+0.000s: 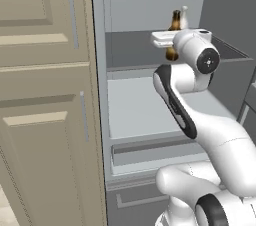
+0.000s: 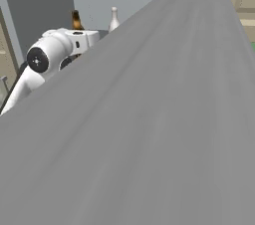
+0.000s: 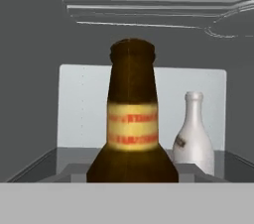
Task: Place the liquor and beer on the top shelf of the fridge to keep them out of children's reach, and place the carrot on lower shelves for easy access.
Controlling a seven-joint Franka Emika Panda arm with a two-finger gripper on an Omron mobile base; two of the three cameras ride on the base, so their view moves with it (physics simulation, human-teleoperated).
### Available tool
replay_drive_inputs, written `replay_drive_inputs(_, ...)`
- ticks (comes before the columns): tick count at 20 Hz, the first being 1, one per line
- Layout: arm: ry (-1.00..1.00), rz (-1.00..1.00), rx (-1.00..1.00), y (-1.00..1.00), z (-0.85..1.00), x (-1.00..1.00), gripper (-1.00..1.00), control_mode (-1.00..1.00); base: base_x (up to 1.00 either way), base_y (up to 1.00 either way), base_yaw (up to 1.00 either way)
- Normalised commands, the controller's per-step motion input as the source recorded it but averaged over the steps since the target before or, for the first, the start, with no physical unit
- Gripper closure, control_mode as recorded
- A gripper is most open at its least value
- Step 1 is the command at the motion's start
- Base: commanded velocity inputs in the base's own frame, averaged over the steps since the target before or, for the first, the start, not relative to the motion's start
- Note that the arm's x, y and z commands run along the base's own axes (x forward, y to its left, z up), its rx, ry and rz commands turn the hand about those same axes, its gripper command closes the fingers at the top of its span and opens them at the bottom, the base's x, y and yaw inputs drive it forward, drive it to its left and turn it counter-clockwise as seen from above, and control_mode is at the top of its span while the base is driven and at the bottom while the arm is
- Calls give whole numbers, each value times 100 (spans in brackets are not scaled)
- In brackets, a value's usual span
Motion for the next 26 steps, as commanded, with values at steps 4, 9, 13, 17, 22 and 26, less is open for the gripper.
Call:
replay_drive_inputs(4,0,0,0,0,-37,25,100,-100,0,0,0)
replay_drive_inputs(9,0,0,0,0,-25,26,100,-100,0,0,0)
replay_drive_inputs(13,0,0,0,1,-2,19,100,-100,0,0,0)
replay_drive_inputs(17,-2,0,0,4,0,11,100,-100,0,0,0)
replay_drive_inputs(22,-3,0,0,11,1,9,100,-100,0,0,0)
replay_drive_inputs(26,0,0,0,12,5,24,100,-100,0,0,0)
